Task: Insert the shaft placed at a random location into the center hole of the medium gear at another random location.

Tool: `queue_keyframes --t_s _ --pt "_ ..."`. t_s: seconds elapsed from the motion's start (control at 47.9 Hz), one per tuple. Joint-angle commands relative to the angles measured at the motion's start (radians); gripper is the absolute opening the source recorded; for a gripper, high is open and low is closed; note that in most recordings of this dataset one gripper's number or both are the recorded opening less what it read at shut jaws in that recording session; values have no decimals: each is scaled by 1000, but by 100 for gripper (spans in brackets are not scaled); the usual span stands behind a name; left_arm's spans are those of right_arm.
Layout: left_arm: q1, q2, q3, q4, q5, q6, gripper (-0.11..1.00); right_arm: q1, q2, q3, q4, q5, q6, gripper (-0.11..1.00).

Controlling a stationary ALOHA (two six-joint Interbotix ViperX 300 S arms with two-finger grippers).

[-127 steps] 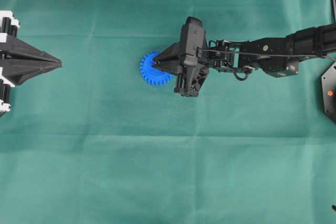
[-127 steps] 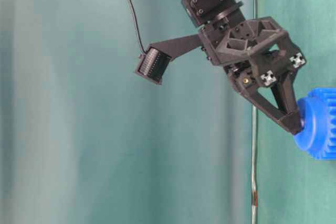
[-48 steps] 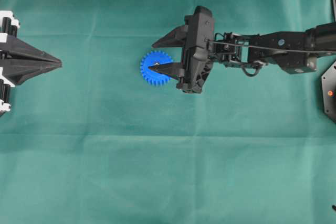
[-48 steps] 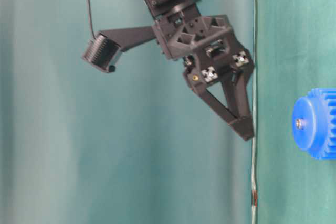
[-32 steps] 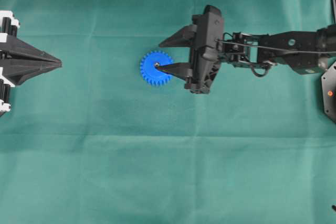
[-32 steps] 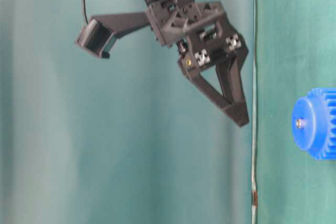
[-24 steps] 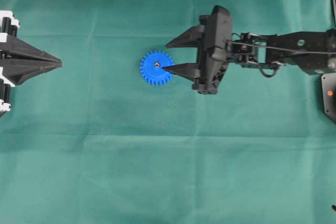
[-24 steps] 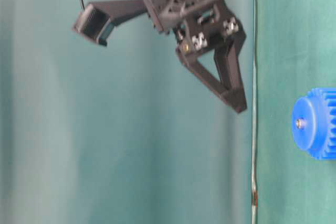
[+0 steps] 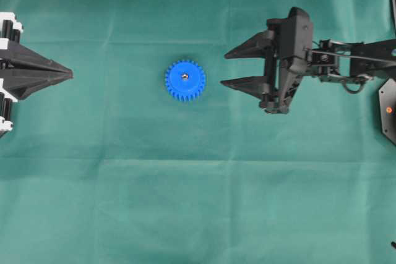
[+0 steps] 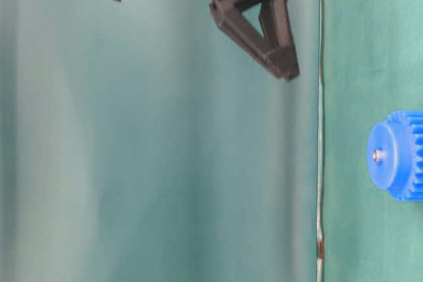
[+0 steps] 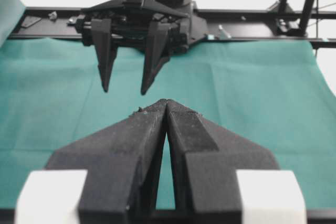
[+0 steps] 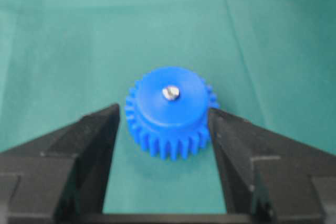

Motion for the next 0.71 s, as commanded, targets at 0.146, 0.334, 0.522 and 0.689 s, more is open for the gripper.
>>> queue_keyframes --t_s 0.146,0.334,0.522,0.689 --pt "3 5 -17 2 -5 2 3 3 -91 37 5 48 8 67" --pt "3 5 -15 3 -5 2 3 2 -109 52 5 48 8 67" --pt "3 5 -15 3 -5 2 3 2 -109 52 5 49 8 67" --pt "3 5 -17 2 -5 2 3 3 -109 52 5 49 8 67"
